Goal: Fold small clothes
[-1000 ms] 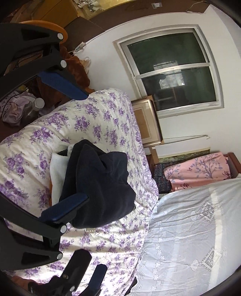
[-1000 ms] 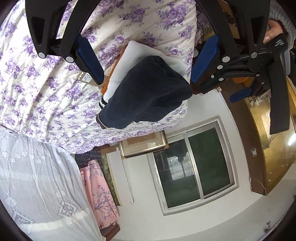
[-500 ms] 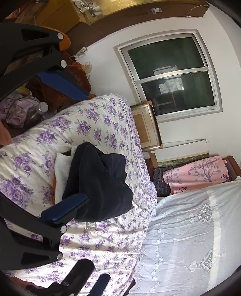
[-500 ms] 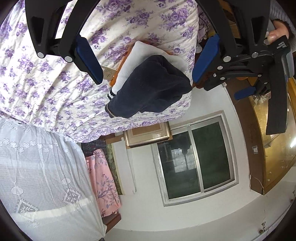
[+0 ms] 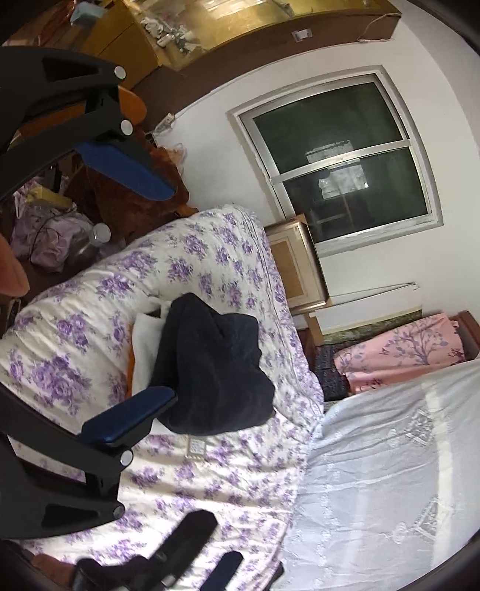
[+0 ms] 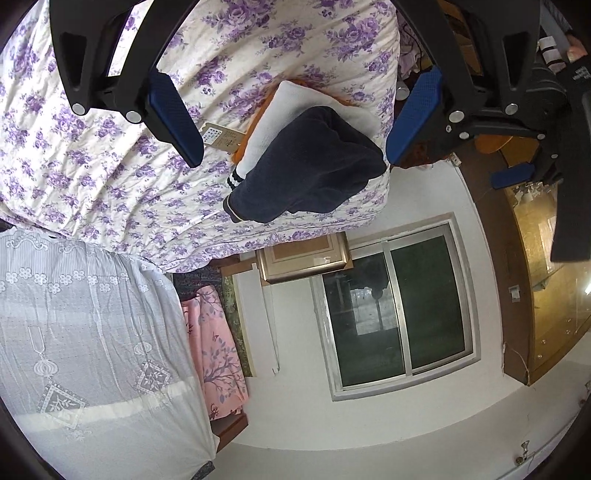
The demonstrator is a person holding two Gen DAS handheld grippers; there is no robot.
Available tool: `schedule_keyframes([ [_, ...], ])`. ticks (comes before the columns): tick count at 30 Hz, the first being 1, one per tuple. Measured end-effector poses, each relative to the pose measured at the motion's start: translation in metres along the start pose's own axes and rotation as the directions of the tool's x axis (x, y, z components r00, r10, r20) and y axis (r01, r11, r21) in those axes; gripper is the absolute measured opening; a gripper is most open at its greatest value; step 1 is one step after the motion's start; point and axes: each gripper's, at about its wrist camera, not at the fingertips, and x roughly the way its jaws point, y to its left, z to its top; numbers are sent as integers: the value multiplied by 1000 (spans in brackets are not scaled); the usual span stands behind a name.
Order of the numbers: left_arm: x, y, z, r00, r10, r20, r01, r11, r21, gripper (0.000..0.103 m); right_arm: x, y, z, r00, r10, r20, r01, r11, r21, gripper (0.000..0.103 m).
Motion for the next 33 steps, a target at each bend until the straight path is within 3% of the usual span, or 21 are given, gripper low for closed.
schedule_keyframes([
  [10,-2,4,5,1000,-13,2,13,999,-43,98,-1,1,2,999,-31,-16,31,999,-15,99],
  [33,-1,-2,1,1000,-19,-7,19,999,-33,98,0,3,2,999,-31,-17,31,999,-16,99],
])
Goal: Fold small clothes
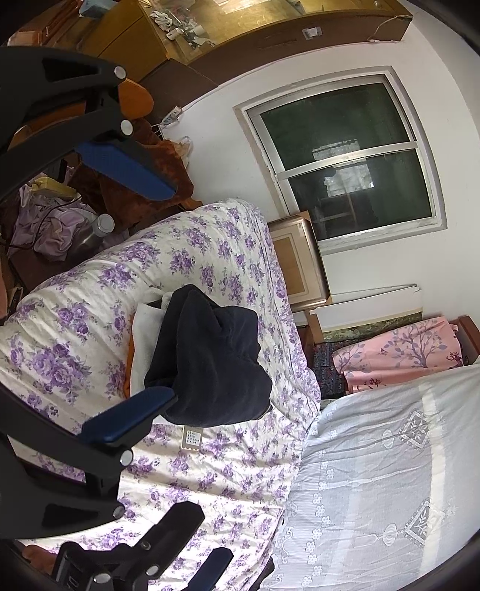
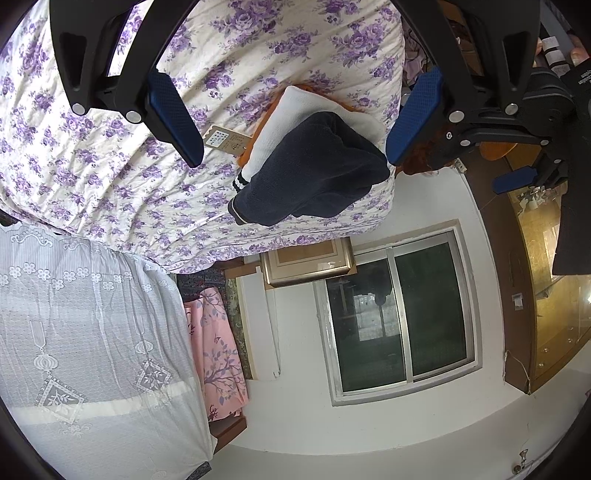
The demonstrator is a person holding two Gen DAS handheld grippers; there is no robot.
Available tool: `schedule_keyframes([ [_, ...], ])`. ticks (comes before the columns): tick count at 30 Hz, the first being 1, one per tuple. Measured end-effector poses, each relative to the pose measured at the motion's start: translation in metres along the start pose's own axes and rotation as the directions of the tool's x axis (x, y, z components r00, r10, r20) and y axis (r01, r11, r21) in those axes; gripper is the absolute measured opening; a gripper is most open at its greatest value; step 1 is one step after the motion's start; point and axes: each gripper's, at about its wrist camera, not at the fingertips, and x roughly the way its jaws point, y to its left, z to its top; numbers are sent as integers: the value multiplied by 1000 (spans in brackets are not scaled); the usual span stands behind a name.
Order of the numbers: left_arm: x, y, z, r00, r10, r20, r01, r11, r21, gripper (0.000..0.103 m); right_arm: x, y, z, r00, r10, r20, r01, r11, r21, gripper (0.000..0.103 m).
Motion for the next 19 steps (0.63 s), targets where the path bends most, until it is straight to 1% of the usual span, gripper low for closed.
schedule_keyframes([
  [6,9,0,-1,1000,-17,-11,16,1000,-9,98,0,0,0,1000,1,1,-1,1000,0,99],
  [10,13,-1,0,1000,-22,-19,22,1000,3,98,0,0,0,1000,0,1,0,1000,1,99],
  [19,13,-3,4,999,-32,-1,32,999,13,98,0,0,0,1000,1,1,-1,1000,0,99],
])
